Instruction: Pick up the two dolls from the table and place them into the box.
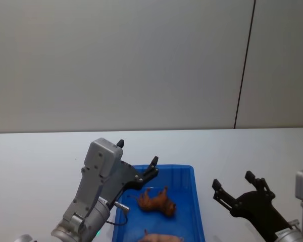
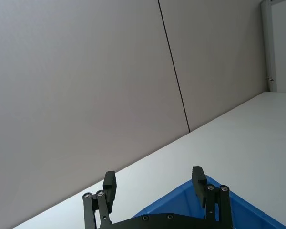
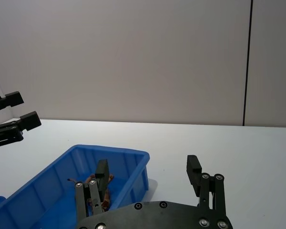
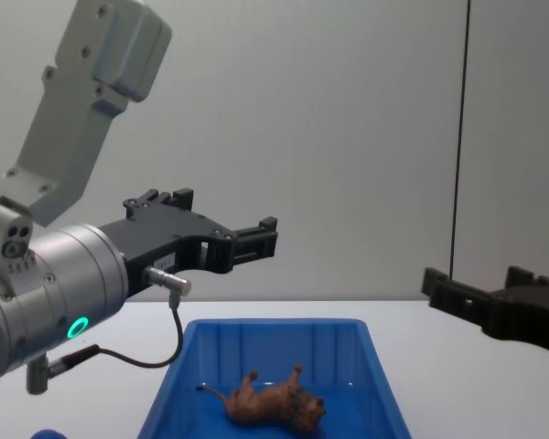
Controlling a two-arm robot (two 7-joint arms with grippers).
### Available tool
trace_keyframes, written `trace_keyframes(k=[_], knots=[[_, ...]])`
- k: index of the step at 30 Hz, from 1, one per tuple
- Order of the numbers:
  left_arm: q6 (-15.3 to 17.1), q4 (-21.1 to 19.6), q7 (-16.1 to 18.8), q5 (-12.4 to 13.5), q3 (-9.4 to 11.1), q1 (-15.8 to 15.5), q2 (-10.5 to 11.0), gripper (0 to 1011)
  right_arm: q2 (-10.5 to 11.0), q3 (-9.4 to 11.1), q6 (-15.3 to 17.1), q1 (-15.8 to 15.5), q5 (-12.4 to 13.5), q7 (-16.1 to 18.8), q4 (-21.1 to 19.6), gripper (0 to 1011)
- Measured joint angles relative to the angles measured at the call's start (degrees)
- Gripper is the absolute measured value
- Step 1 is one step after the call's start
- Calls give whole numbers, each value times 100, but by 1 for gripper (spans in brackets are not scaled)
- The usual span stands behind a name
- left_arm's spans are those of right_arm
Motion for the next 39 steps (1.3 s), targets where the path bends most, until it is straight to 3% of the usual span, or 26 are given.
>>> trace_keyframes(k=[11, 21, 39], knots=[[0, -1, 1, -1, -3, 12, 2, 1001, 100, 50, -70, -182, 109, -177, -157, 1001], [59, -120, 252, -125, -56, 148, 86, 1001, 135, 68, -92, -246, 150, -240, -211, 1001], [886, -695, 815, -670, -323, 672, 600, 1001, 155, 80, -109, -289, 175, -281, -246, 1001]])
